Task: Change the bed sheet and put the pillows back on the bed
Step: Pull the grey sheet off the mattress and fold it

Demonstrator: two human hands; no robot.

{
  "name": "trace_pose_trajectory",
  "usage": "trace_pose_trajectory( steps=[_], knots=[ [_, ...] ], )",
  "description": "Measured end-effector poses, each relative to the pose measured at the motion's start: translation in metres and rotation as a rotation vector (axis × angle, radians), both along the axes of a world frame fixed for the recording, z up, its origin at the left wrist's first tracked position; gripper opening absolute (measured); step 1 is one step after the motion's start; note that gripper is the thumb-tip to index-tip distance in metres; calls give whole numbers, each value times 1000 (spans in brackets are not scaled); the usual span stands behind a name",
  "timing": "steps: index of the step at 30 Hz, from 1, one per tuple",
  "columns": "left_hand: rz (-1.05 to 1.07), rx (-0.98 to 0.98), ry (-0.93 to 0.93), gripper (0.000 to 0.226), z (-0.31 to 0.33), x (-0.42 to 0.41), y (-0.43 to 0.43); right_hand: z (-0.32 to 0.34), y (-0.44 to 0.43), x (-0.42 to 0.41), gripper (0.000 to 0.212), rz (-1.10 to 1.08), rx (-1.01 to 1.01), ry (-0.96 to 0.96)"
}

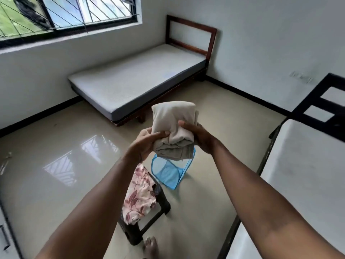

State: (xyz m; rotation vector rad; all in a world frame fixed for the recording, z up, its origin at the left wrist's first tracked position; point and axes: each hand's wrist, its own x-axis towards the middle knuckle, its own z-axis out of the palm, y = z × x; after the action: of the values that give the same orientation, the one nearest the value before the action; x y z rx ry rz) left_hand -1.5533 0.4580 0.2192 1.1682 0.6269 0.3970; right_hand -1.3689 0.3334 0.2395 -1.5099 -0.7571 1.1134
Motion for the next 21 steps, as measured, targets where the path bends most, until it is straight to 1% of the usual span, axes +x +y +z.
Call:
trace_pose_trajectory(
  steps=[2, 3, 4, 7, 10, 12, 13, 15, 16, 19, 21],
  knots=[
    [31, -24, -7, 38, -19, 23, 19, -18, 14, 22, 71, 46, -253, -25],
    [47, -41, -9, 42, -29, 35, 30, -27, 22, 33, 78, 62, -327, -24],
    [71, -57, -8, 51, -41, 48, 41, -36, 32, 46, 80, 64, -369, -30],
    [115, -110, 12, 79, -74, 81, 63, -54, 53, 79, 69, 36, -451, -57],
    [143, -164, 87, 86, -108, 119, 77, -72, 76, 115, 65, 86, -530, -12],
    [151, -202, 146, 80, -129, 142, 82, -96, 98, 143, 59, 116, -549, -33],
    [154, -231, 170, 72, -142, 154, 85, -111, 110, 159, 56, 119, -553, -55],
    [184, -320, 221, 47, -174, 177, 91, -148, 133, 192, 52, 162, -595, -88],
    [201, -371, 260, 39, -190, 186, 93, -164, 142, 206, 51, 191, -621, -99],
    [336, -561, 375, 32, -249, 226, 92, -225, 176, 254, 49, 346, -756, -133],
    [444, -705, 466, 37, -279, 251, 83, -261, 191, 275, 59, 402, -829, -218]
  ],
)
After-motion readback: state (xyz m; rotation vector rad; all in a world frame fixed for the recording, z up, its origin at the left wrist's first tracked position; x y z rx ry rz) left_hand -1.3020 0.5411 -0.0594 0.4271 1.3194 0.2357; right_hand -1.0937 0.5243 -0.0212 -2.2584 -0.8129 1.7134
